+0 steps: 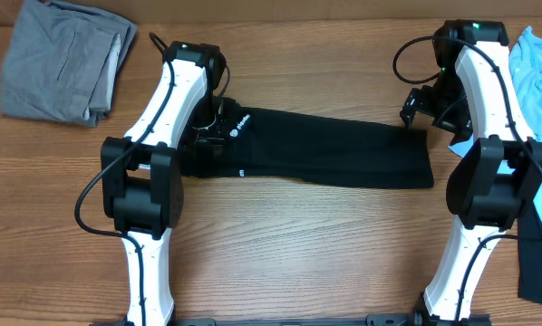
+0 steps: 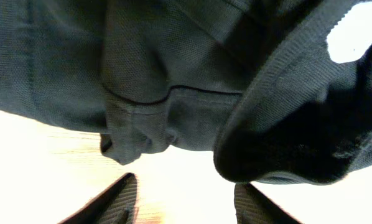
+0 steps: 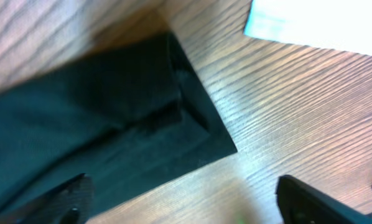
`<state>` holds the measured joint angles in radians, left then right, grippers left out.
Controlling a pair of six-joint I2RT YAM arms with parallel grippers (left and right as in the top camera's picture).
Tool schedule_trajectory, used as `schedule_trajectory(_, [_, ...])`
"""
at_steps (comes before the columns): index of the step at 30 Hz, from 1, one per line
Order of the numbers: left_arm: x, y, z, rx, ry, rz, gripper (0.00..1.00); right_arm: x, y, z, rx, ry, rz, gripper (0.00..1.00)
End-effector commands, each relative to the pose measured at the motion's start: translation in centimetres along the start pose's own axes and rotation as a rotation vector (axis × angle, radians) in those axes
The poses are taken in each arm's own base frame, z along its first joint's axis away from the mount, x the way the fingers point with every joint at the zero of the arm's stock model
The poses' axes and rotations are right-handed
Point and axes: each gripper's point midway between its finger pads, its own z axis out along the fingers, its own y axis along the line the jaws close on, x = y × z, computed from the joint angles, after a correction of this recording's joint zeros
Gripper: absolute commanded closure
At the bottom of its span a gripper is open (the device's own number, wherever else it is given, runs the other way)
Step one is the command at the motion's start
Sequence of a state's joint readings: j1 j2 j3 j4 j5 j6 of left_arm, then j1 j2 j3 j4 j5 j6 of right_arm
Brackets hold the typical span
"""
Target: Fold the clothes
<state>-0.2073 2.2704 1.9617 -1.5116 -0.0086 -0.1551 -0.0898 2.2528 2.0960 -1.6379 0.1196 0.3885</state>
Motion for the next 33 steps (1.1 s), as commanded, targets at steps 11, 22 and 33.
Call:
schedule_trajectory(11, [-0.5, 2.7, -0.9, -0.064, -0.039, -0.040, 0.00, -3.0, -0.3, 0.6, -0.471, -0.021, -0.268, 0.00])
schedule_trajectory(22, [-0.8, 3.7, -0.9, -0.054, -0.047, -0.072, 0.00, -0.7, 1.1, 6.9, -0.611, 0.055, -0.306, 0.00])
schedule_trajectory(33, [-0.9, 3.6, -0.9, -0.046, -0.052, -0.073, 0.00, 3.2, 2.8, 10.0, -0.678, 0.183, -0.260, 0.36])
